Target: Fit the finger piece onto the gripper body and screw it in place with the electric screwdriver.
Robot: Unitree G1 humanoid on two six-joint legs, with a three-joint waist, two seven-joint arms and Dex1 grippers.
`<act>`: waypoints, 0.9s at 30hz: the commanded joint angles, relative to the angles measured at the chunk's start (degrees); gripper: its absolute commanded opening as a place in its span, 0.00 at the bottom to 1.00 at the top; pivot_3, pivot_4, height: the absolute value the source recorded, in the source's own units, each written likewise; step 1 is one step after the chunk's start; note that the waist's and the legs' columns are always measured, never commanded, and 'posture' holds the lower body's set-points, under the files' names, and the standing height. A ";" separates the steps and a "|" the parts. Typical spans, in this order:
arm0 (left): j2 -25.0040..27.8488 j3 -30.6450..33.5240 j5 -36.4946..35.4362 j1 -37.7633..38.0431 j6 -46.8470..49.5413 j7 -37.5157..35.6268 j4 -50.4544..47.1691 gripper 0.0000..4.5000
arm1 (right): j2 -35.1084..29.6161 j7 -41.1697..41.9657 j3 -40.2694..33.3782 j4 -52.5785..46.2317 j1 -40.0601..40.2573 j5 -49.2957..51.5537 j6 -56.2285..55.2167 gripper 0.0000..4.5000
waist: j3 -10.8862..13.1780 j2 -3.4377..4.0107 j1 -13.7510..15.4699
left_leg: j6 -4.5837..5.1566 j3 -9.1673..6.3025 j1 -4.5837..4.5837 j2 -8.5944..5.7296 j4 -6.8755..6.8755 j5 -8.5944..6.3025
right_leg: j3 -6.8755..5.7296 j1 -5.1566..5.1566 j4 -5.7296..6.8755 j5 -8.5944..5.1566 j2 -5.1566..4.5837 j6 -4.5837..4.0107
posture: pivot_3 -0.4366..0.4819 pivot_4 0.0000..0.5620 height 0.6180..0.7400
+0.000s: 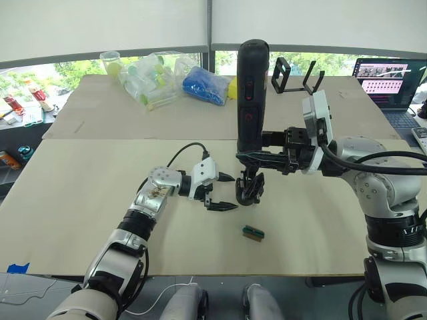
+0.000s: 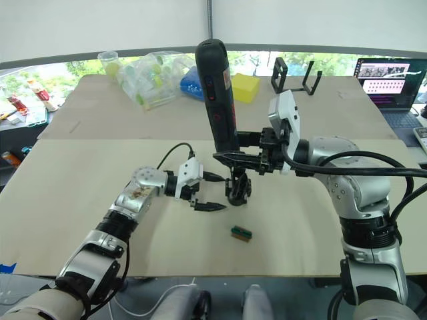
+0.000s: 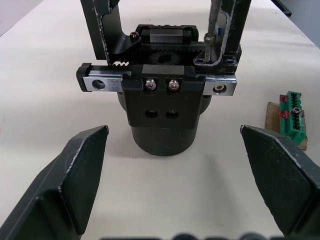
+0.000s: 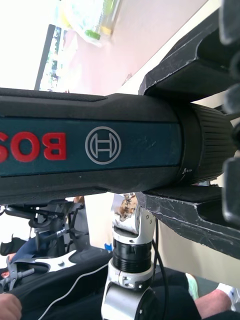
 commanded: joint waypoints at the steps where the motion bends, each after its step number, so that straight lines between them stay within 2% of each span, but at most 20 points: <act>1: -0.22 0.26 -0.25 -0.78 -1.44 -0.15 -0.85 1.00 | 0.05 0.38 -2.13 -1.83 -0.83 0.66 -2.39 0.43 | 0.00 0.00 0.00 | 0.00 0.00 0.00 0.00 0.00 0.00 | 0.00 0.00 0.00 0.00 0.00 0.00 | 0.48 0.27 1.00; 27: -0.55 0.31 -0.19 -0.65 -1.61 0.22 -0.66 1.00 | 0.25 0.48 -1.52 -2.83 0.87 -1.03 -4.68 0.43 | 0.00 0.00 0.01 | 0.00 -0.01 0.00 0.00 0.01 0.00 | -0.01 0.01 0.01 0.00 0.01 0.00 | 0.48 0.27 1.00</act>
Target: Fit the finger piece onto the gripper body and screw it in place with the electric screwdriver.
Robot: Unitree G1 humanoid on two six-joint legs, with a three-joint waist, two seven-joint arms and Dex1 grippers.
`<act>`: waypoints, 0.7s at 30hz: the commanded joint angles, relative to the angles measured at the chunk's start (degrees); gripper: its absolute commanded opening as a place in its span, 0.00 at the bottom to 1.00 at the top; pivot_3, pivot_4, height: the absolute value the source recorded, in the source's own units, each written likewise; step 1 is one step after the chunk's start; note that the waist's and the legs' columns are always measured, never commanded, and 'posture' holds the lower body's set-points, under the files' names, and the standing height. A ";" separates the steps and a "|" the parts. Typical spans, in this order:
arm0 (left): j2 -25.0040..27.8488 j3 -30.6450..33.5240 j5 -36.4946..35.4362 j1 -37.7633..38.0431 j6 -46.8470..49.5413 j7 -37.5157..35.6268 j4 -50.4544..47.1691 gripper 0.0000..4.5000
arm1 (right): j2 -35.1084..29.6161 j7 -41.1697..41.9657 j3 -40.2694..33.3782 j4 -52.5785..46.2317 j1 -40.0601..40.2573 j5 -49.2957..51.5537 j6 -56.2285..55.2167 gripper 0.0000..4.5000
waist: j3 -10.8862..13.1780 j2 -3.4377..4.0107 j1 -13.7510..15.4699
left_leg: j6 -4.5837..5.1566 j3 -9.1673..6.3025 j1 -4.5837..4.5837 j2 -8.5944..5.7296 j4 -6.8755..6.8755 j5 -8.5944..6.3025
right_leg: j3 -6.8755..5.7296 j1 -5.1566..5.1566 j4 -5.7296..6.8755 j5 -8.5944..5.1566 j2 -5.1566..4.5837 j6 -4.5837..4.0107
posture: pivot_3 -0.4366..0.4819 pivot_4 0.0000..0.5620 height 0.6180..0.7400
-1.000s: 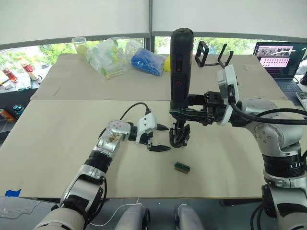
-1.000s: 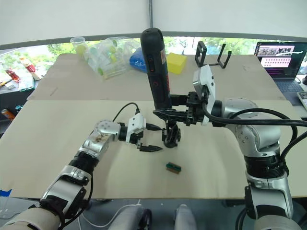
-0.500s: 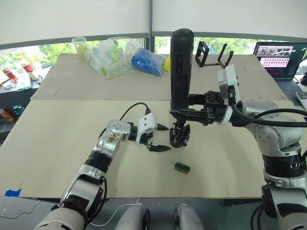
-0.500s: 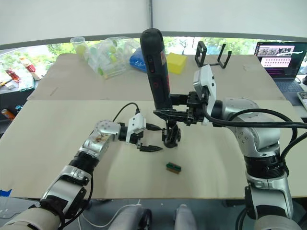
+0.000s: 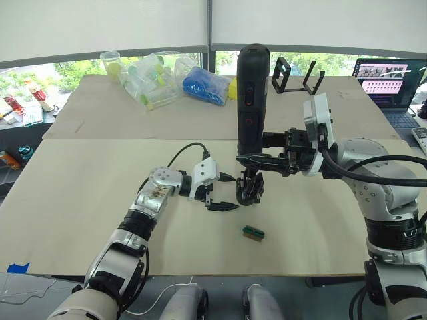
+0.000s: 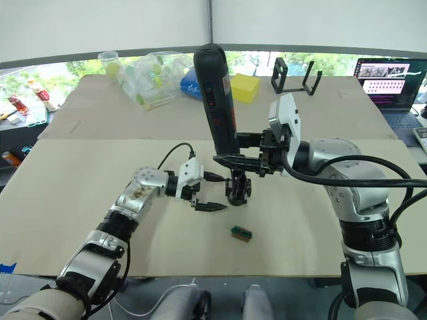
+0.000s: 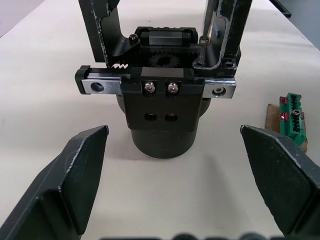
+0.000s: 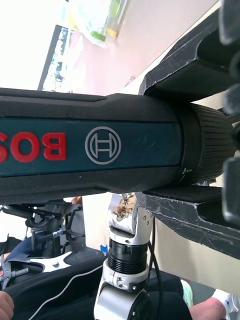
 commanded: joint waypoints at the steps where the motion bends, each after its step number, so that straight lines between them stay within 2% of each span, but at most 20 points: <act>1: -0.27 0.29 -0.20 -0.66 -1.60 0.06 -0.63 1.00 | 0.28 -0.35 -1.58 -1.80 -0.44 0.08 -2.29 0.43 | 0.00 0.00 0.00 | 0.00 0.00 0.00 0.00 0.00 0.00 | 0.00 0.00 0.00 0.00 0.00 0.00 | 0.48 0.27 1.00; 21: -0.96 0.24 0.23 -1.11 -2.26 0.86 0.95 1.00 | 0.50 -1.94 -2.10 -3.72 2.91 0.70 -1.86 0.43 | 0.00 0.00 0.11 | 0.00 -0.02 0.00 0.00 0.03 0.00 | -0.02 0.05 -0.02 0.00 0.00 0.00 | 0.48 0.27 1.00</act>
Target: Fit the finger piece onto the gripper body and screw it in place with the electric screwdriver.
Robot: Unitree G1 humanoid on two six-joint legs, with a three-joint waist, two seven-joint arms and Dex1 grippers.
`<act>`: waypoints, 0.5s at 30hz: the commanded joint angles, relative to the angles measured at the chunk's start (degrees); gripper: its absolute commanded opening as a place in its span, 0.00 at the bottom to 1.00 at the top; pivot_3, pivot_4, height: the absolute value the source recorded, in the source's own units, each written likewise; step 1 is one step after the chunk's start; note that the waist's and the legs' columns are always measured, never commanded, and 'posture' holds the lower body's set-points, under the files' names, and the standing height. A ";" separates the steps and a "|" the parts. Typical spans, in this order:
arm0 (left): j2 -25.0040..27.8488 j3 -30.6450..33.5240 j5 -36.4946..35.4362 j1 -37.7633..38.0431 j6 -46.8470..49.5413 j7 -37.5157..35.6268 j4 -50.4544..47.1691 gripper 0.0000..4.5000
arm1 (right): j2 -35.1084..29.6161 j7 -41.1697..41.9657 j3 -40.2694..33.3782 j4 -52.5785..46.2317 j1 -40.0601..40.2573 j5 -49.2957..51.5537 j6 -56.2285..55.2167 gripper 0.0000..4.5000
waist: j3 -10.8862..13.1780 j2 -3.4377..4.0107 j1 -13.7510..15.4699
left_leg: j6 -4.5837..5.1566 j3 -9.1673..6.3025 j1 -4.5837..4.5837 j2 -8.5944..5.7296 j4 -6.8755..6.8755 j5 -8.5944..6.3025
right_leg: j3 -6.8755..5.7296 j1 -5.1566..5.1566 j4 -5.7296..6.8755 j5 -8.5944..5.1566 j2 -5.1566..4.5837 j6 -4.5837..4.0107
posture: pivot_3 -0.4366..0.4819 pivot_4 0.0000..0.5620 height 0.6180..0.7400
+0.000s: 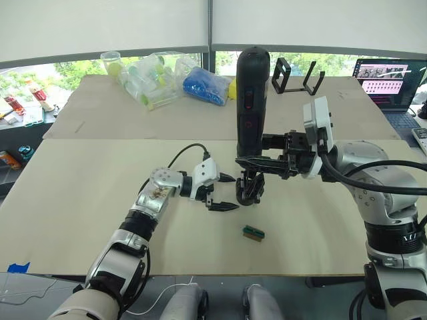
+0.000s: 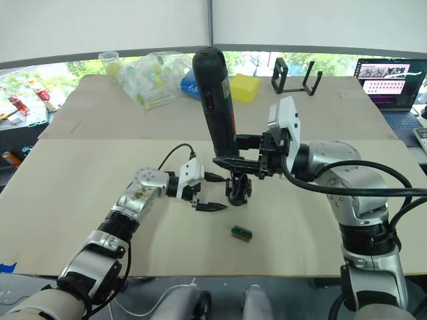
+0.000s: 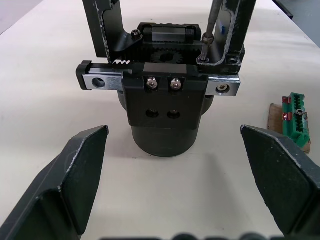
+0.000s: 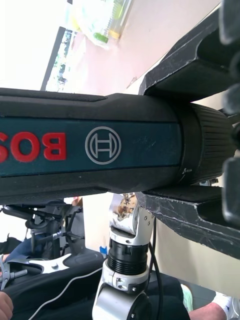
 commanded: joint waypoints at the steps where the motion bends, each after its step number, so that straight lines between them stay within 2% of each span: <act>1: -0.38 0.24 0.12 -1.16 -1.72 0.23 0.00 1.00 | 0.11 -0.85 -1.81 -1.81 1.20 0.64 -1.06 0.43 | 0.00 0.00 0.01 | 0.00 -0.01 0.00 0.00 0.01 0.00 | 0.00 0.01 0.00 0.00 0.00 0.00 | 0.48 0.27 1.00; 15: -1.03 0.28 0.36 -1.92 -3.01 0.45 2.16 1.00 | 0.27 -2.44 -2.40 -1.78 0.64 1.70 -0.66 0.43 | 0.00 0.00 -0.01 | 0.00 0.00 0.01 0.00 0.02 0.00 | 0.01 0.01 0.00 0.00 0.00 0.00 | 0.48 0.27 1.00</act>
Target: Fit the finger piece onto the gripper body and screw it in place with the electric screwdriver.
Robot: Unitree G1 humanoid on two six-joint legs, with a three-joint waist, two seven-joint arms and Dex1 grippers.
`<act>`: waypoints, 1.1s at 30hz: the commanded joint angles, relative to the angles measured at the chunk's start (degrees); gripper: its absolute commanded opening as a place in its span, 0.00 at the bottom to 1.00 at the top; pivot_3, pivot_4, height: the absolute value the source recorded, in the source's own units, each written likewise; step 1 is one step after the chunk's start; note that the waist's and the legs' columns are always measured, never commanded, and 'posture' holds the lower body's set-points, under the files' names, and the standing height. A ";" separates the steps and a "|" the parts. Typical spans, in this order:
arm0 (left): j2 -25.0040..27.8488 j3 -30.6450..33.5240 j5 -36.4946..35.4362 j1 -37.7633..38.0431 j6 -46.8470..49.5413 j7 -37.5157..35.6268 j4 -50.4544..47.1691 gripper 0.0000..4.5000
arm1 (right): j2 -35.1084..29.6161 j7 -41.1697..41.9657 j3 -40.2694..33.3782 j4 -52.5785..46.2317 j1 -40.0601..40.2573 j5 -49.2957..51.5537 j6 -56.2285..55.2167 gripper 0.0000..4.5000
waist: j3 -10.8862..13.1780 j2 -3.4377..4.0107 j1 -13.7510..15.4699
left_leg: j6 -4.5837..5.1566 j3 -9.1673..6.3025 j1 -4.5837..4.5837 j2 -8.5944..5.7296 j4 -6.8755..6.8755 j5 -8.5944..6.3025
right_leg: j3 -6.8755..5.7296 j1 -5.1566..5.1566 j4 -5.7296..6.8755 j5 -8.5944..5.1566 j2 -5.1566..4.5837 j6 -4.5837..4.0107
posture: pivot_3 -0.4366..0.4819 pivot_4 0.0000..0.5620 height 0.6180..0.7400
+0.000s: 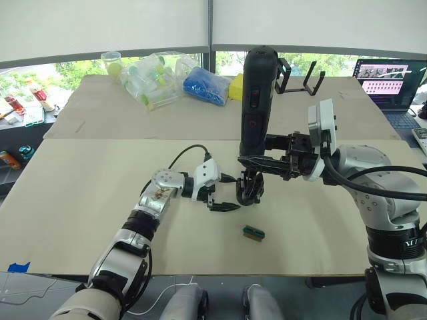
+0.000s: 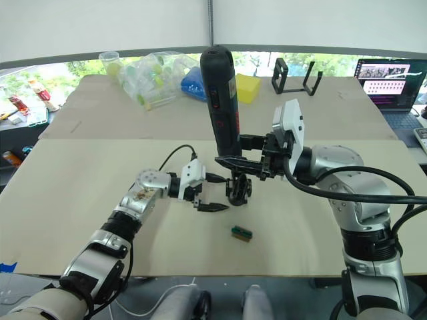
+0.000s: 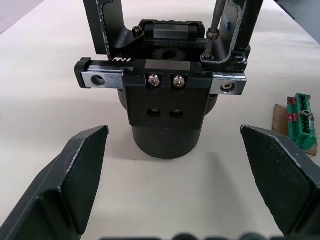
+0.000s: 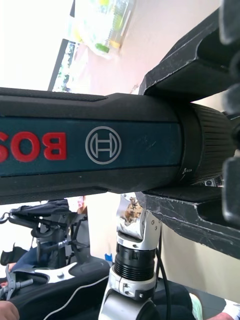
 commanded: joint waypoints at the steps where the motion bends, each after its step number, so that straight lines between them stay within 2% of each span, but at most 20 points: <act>1: -0.14 0.29 0.23 -1.43 -1.36 0.08 -0.43 1.00 | 0.16 -0.40 -1.37 -0.66 -1.12 1.16 -0.07 0.43 | 0.00 0.00 0.00 | 0.00 0.00 0.00 0.00 0.00 0.00 | 0.00 0.00 0.00 0.00 0.00 0.00 | 0.48 0.27 1.00; 33: 0.14 0.22 0.46 -1.19 -1.53 -0.03 -0.65 1.00 | -0.35 1.66 -0.98 -0.19 0.57 -1.52 -3.35 0.43 | 0.00 0.00 -0.01 | 0.00 0.01 0.00 0.00 -0.01 0.00 | -0.01 -0.01 0.01 0.00 0.01 0.00 | 0.48 0.27 1.00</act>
